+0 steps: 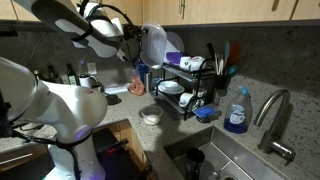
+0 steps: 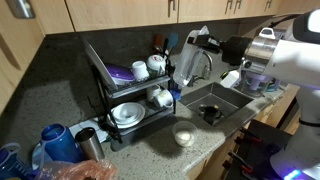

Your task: Pour the contents from the left bowl to the right bowl

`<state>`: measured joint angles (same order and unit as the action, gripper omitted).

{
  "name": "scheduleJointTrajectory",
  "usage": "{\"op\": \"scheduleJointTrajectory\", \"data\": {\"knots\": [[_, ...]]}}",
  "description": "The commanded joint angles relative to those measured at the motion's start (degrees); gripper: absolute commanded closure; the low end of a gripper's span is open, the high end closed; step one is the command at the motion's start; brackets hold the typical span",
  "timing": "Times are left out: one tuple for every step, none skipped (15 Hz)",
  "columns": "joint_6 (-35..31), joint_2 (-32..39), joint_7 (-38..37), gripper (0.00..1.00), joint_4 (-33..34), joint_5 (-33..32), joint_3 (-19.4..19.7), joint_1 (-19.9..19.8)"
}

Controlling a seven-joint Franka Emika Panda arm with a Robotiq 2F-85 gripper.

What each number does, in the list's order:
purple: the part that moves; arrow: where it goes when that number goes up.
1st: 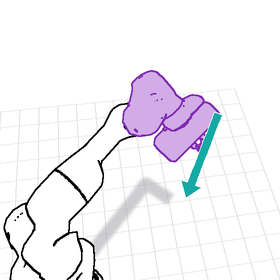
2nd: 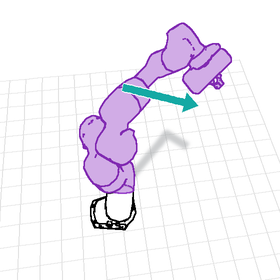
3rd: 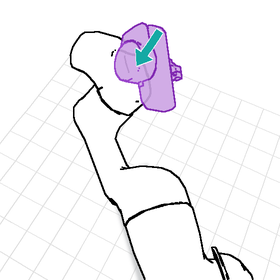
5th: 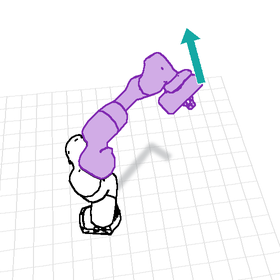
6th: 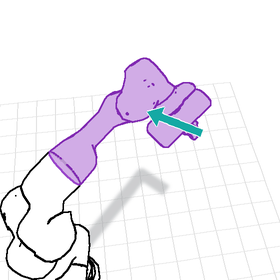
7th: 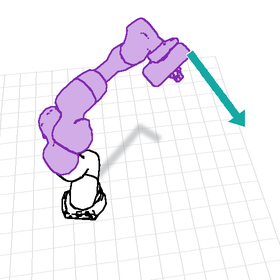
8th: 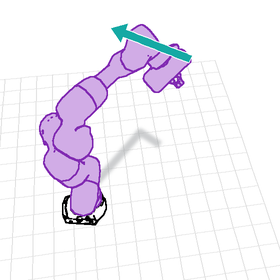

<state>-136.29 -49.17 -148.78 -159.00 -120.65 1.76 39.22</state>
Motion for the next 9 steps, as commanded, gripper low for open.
{"op": "scheduleJointTrajectory", "data": {"knots": [[-0.3, -0.3, -0.3, 0.99, 0.1, -2.0, -1.3, -1.2], [-0.2, -0.2, -0.3, 0.99, 0.1, -2.4, -1.3, -1.2], [-0.1, -0.2, -0.3, 0.99, 0.1, -2.8, -1.4, -1.2], [-0.1, -0.2, -0.3, 0.99, 0.1, -3.1, -1.4, -1.2], [-0.1, -0.1, -0.3, 0.99, 0.1, -3.4, -1.4, -1.2], [0.0, -0.1, -0.3, 0.99, 0.1, -3.6, -1.4, -1.2], [0.0, -0.1, -0.3, 0.99, 0.1, -3.8, -1.4, -1.1], [0.0, -0.1, -0.3, 0.99, 0.1, -3.9, -1.5, -1.1], [0.0, -0.1, -0.3, 0.99, 0.1, -4.1, -1.5, -1.1]]}}
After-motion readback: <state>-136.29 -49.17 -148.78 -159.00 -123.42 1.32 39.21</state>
